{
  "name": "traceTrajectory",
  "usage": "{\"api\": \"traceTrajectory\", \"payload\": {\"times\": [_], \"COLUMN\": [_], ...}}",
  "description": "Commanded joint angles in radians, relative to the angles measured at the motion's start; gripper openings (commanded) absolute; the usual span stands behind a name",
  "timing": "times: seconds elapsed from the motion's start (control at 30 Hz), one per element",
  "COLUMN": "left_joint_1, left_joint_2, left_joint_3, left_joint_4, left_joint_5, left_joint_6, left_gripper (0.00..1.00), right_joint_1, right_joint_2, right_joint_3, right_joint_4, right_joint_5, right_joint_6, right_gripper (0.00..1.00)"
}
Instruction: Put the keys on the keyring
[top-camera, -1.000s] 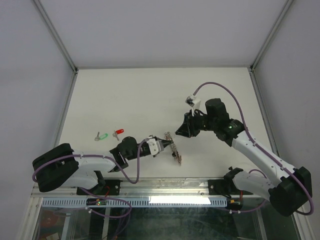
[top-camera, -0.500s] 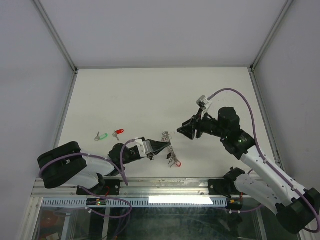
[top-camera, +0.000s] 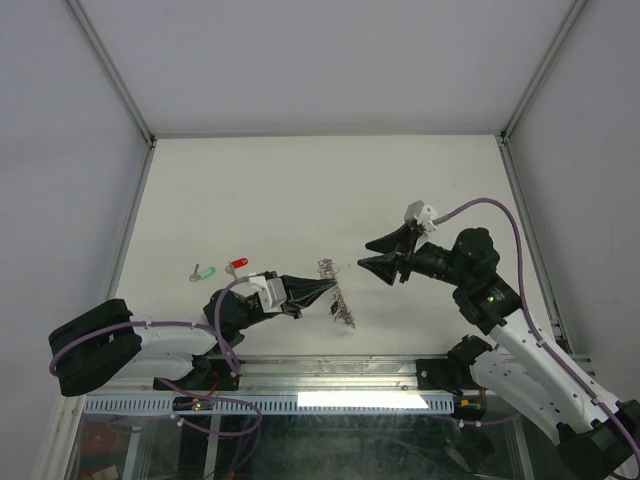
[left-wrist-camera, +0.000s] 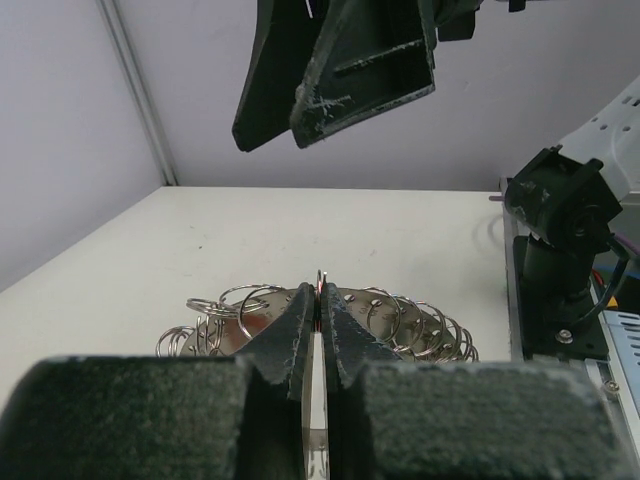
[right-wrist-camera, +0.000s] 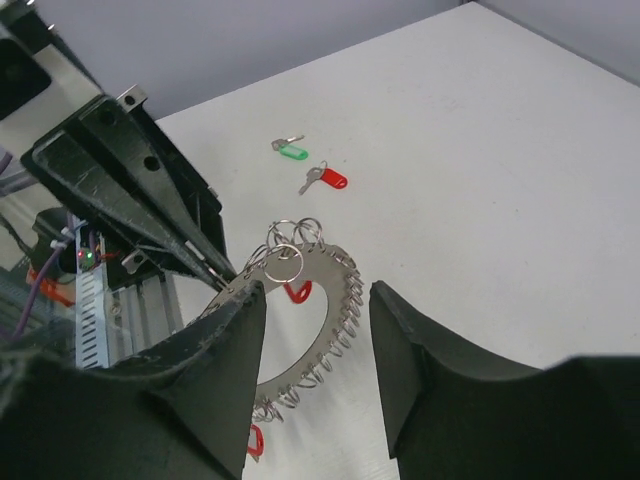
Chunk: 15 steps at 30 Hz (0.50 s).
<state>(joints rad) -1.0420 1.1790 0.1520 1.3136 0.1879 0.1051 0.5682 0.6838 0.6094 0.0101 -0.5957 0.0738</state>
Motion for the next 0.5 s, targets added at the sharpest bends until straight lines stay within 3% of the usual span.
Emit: {"api": "traceTrajectory", "payload": {"times": [0.0, 0.17, 0.3, 0.47], "left_joint_1": [-0.006, -0.007, -0.007, -0.006], "left_joint_2": [-0.065, -0.117, -0.157, -0.199], "left_joint_3": [0.005, -0.008, -0.021, 0.011], "left_joint_4": [0.029, -0.02, -0.037, -0.144], "left_joint_5": [0.02, 0.077, 0.115, 0.224], "left_joint_6": [-0.023, 0.064, 0.127, 0.19], "left_gripper": [0.0, 0.0, 0.0, 0.0], "right_joint_1": [0.004, 0.043, 0.148, 0.223], "right_joint_2": [-0.014, -0.009, -0.019, -0.004], "right_joint_3": [0.008, 0.042, 0.055, 0.067], "right_joint_4": [0.075, -0.055, -0.167, -0.192], "right_joint_5": [-0.197, -0.324, -0.317, -0.304], "right_joint_6": [-0.16, -0.364, -0.553, -0.641], "right_gripper": [0.48, 0.44, 0.35, 0.27]}}
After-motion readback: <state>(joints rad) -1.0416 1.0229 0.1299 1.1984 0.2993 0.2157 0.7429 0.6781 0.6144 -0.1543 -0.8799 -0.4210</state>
